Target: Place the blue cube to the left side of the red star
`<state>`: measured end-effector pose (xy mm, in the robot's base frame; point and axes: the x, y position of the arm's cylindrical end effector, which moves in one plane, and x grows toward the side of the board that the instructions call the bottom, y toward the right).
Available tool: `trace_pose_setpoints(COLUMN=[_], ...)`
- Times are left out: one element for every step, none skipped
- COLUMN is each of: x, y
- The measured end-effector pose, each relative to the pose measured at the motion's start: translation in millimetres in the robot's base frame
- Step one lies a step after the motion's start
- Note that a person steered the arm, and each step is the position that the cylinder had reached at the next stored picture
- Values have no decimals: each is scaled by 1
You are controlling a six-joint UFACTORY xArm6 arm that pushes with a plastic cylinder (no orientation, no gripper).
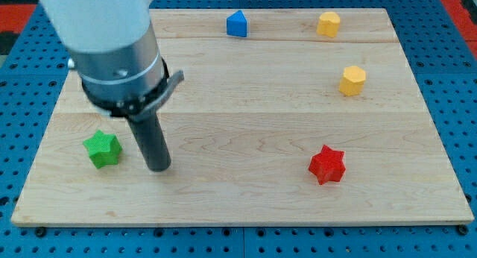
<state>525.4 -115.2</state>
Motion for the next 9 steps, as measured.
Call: trace_pose_setpoints(x=[-21,10,-18,-90,-99,-146,-165,-145,-96], y=[-57,-98,-94,-105,-188,-183,-141,-72,-56])
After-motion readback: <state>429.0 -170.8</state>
